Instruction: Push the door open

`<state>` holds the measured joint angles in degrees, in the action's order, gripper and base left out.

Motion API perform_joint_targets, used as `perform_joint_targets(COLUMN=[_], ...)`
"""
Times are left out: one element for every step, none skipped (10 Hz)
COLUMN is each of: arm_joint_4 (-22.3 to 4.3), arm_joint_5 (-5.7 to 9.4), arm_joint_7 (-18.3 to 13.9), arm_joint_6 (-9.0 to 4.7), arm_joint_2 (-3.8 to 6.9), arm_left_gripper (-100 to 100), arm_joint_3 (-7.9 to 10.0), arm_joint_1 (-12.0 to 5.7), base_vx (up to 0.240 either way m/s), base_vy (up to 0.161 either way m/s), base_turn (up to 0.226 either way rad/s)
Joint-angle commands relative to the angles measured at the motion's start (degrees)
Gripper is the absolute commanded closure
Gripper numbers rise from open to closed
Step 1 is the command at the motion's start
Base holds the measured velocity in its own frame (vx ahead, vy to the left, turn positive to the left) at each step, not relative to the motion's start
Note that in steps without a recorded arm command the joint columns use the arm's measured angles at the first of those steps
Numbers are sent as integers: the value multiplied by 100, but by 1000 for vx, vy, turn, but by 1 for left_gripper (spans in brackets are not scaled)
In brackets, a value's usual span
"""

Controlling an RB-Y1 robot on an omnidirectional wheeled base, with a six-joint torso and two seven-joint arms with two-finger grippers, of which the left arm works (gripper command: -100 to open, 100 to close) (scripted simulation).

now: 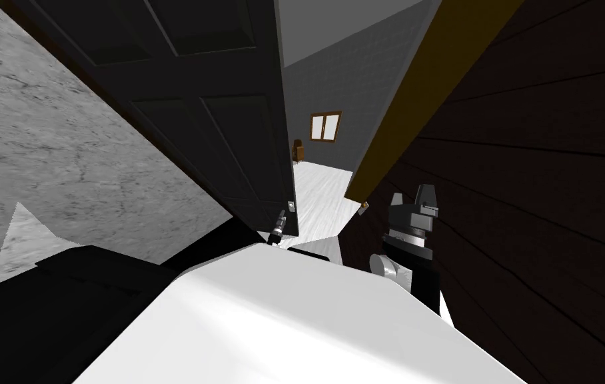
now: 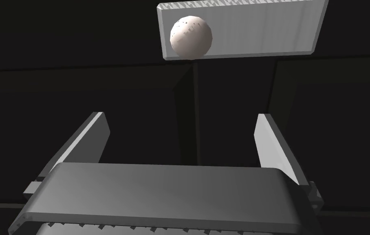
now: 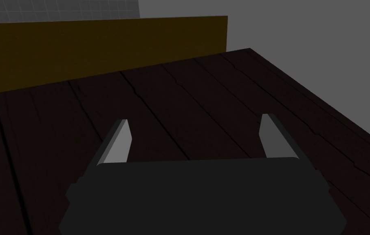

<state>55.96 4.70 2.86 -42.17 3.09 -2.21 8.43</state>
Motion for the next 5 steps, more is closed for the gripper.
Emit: perform_joint_targets(arm_joint_4=[35,61,34,16,-4], arm_joint_5=[36,18,26,29,32], arm_joint_7=[-17,-8,-1,4,10], arm_joint_6=[14,16,-21,-44,-70], arm_joint_2=[-115,-72,-25,-9,1], arm_left_gripper=[-100,-100,-100,-100,-100], arm_joint_3=[0,-7,9,19,29], arm_joint_1=[31,51,53,49,45], base_vx=[-211,-98,88,201,227], base_vy=[-121,-56,-17,8,43], base_turn=[58,14,-31,-29,-20])
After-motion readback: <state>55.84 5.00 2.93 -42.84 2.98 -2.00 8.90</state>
